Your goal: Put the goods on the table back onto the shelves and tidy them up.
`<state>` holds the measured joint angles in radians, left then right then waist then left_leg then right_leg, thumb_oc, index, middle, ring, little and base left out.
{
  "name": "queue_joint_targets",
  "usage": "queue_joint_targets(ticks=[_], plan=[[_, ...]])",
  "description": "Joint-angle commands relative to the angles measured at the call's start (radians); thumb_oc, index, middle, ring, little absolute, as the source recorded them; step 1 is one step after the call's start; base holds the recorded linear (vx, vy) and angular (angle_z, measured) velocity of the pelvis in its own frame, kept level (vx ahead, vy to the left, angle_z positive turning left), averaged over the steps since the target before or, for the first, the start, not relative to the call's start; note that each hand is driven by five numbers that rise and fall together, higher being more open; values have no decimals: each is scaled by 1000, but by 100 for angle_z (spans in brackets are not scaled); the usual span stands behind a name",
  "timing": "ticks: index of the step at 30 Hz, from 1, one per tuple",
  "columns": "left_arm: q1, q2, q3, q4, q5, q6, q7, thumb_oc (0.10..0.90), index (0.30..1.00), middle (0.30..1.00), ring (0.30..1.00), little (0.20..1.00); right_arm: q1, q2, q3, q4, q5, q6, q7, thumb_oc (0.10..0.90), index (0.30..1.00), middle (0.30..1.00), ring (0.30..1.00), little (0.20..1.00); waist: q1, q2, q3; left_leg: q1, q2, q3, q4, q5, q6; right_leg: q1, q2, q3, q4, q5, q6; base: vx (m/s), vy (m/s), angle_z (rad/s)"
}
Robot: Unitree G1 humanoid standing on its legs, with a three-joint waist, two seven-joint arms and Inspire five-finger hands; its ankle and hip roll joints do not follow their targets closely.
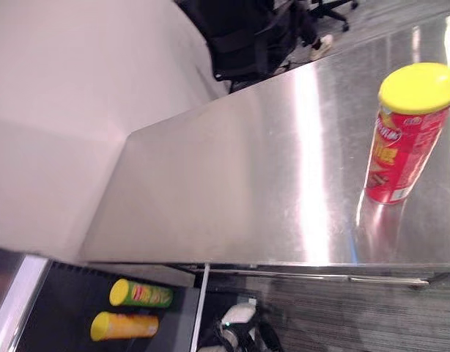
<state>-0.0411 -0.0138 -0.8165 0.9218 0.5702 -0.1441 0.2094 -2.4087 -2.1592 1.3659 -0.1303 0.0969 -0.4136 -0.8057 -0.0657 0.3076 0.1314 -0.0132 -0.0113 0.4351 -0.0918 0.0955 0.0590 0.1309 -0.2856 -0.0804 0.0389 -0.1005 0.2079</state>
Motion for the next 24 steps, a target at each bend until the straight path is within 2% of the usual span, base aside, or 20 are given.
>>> queue_joint_targets(ticks=[1, 6, 10, 12, 13, 15, 17, 18, 19, 20, 21, 22, 23, 24], plan=[[-66, -152, 14, 28, -7, -32, 32, 800, 900, 900, 900, 900, -95, -92, 34, -53, 10, -20, -44, 800, 900, 900, 900, 900, 47, 96, -110, 162, 126, 5, 5, -152, -101, -70, 191, 7, -76, 112, -67, -34, 72, 2], [-74, -143, 12, 27, -18, -32, 39, 800, 900, 900, 900, 900, -109, -92, 34, -46, 11, -23, -60, 800, 900, 900, 900, 900, 40, 79, -112, 169, 116, 7, 5, -164, -91, -78, 187, 15, -73, 123, -58, -16, 50, -5], [-90, -154, -18, 6, -25, -42, 34, 800, 900, 900, 900, 900, -83, -92, 34, -39, 51, -24, -27, 800, 900, 900, 900, 900, 61, 88, -90, 175, 105, 15, 5, -174, -75, -110, 176, 19, -14, 136, -47, -37, 92, -6], [-92, -154, -20, -2, -22, -42, 39, 800, 900, 900, 900, 900, -70, -92, 34, -45, 49, -20, -16, 800, 900, 900, 900, 900, 62, 88, -71, 173, 97, 24, 5, -175, -66, -139, 167, 24, 25, 166, -29, -127, 78, -29], [-103, -150, -25, -9, -25, -44, 41, 800, 900, 900, 900, 900, -59, -92, 34, -59, 51, -19, -4, 800, 900, 900, 900, 900, 76, 92, -52, 163, 92, 28, 5, -172, -65, -165, 157, 18, 51, 195, -14, -328, 71, -16], [-139, -148, -33, -24, -26, -37, 50, 800, 900, 900, 900, 900, -45, -92, 34, -70, 66, -24, 6, 800, 900, 900, 900, 900, 124, 116, -21, 128, 113, 35, 5, -145, -62, -191, 129, -48, 115, 180, -4, -379, 26, -28], [-163, -147, -38, -42, -35, -31, 58, 800, 900, 900, 900, 900, -39, -92, 34, -83, 75, -30, 13, 800, 900, 900, 900, 900, 162, 137, -17, 101, 138, 41, 5, -125, -57, -174, 92, -122, 203, 139, -25, -304, 6, -17], [-180, -140, -49, -54, -57, -25, 64, 800, 900, 900, 900, 900, -41, -92, 34, -102, 88, -36, 19, 800, 900, 900, 900, 900, 207, 139, -24, 83, 148, 42, 5, -115, -46, -144, 68, -151, 297, 105, -44, -405, -39, 5], [-179, -136, -51, -47, -86, -16, 71, 800, 900, 900, 900, 900, -36, -92, 34, -109, 103, -30, 31, 800, 900, 900, 900, 900, 271, 124, -35, 61, 145, 45, 5, -99, -39, -98, 54, -154, 376, 115, -36, -506, -182, 14], [-175, -134, -58, -47, -92, -8, 73, 800, 900, 900, 900, 900, -28, -92, 34, -119, 110, -26, 35, 800, 900, 900, 900, 900, 342, 89, -43, 22, 140, 57, 12, -70, -40, -33, 55, -130, 353, 133, -20, -355, -186, 8], [-175, -133, -59, -47, -92, -8, 74, 800, 900, 900, 900, 900, -29, -92, 34, -118, 110, -25, 35, 800, 900, 900, 900, 900, 346, 87, -44, 21, 140, 65, 9, -61, -40, -31, 55, -131, 340, 140, -22, -287, -203, 16], [-180, -118, -61, -58, -93, -12, 64, 800, 900, 900, 900, 900, -21, -92, 34, -124, 111, -20, 36, 800, 900, 900, 900, 900, 374, 57, -37, -6, 141, 76, 14, -40, -48, 2, 62, -129, 292, 123, -19, -185, -180, -10], [-171, -118, -43, -67, -87, -8, 70, 800, 900, 900, 900, 900, -10, -92, 34, -126, 125, -16, 43, 800, 900, 900, 900, 900, 397, 45, -35, -33, 153, 76, 35, -22, -63, 37, 76, -122, 212, 49, -27, -259, -278, -45], [-159, -125, -32, -66, -87, -6, 73, 800, 900, 900, 900, 900, 2, -92, 34, -134, 135, -11, 62, 800, 900, 900, 900, 900, 411, 41, -32, -48, 173, 82, 56, -11, -78, 55, 91, -128, 138, 16, -35, -263, -322, -81]])
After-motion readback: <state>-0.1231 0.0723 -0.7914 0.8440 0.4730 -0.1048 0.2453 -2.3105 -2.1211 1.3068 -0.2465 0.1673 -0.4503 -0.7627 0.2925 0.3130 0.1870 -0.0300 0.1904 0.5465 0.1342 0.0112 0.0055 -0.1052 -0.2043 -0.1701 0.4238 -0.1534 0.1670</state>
